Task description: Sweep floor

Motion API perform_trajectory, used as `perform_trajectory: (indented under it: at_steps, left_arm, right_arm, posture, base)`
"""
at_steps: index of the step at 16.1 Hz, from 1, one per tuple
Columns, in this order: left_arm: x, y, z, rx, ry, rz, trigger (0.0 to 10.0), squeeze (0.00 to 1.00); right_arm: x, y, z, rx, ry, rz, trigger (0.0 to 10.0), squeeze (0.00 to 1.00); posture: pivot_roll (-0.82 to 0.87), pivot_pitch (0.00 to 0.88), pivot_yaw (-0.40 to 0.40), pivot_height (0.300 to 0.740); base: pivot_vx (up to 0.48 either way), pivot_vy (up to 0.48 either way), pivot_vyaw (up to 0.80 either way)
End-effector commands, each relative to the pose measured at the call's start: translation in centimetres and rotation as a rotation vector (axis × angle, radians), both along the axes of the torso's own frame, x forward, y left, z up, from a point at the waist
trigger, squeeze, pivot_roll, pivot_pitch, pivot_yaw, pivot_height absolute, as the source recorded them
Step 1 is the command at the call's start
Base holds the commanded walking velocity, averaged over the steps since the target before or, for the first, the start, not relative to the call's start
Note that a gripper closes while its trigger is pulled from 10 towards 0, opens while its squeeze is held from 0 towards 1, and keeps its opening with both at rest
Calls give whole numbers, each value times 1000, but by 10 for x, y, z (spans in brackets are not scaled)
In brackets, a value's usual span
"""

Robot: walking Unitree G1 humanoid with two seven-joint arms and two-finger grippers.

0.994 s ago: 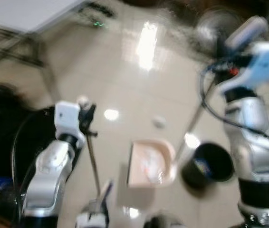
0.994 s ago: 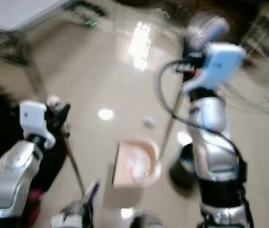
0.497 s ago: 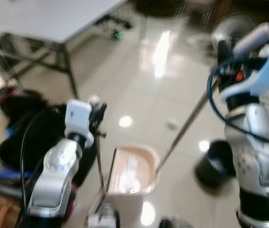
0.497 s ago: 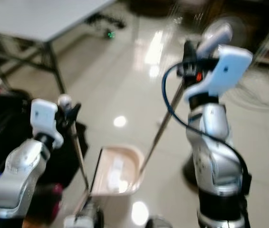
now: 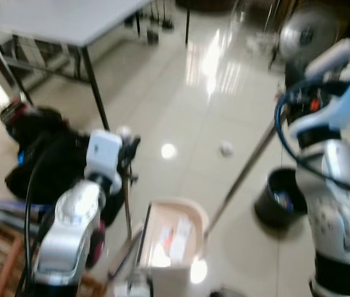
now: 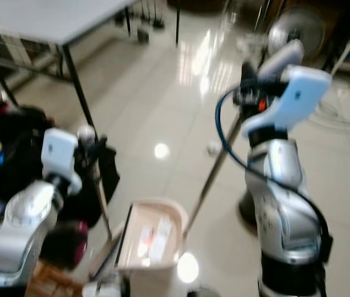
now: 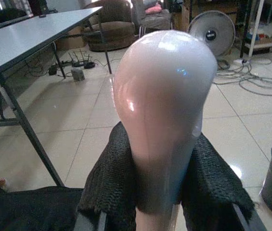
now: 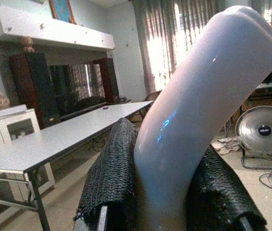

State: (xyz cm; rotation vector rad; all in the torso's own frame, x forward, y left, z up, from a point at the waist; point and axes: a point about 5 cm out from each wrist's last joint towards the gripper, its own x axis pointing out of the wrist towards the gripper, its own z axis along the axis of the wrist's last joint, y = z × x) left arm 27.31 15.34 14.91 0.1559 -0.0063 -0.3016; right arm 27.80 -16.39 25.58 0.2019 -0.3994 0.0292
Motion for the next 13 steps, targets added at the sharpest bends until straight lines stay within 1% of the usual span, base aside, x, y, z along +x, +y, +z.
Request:
perform_trajectory:
  at_steps: [1,8,9,10,13]
  left_arm:
    - [-1,-8,10,-13,-40,-36,10000,0]
    - [0,-7,11,-11,-39,-33,10000,0]
    - [0,-7,11,-15,-42,-32,10000,0]
    - [2,-6,11,-49,-33,-32,10000,0]
    - [4,-5,11,-65,-38,-23,10000,0]
  right_arm:
    - [-6,-10,9,17,-38,-45,10000,0]
    - [-5,-12,14,38,-53,-42,10000,0]
    - [-5,-12,14,37,-56,-41,10000,0]
    - [-6,-13,22,27,-87,-35,10000,0]
    - [-6,-15,33,29,-126,-35,10000,0]
  posture:
    - [78,147,10,740]
    - [73,131,11,740]
    - [71,130,10,740]
    - [62,117,12,740]
    - [53,108,15,740]
  base:
    - [0,-480,0]
    - [0,-480,0]
    - [0,0,0]
    - [0,0,0]
    - [0,0,0]
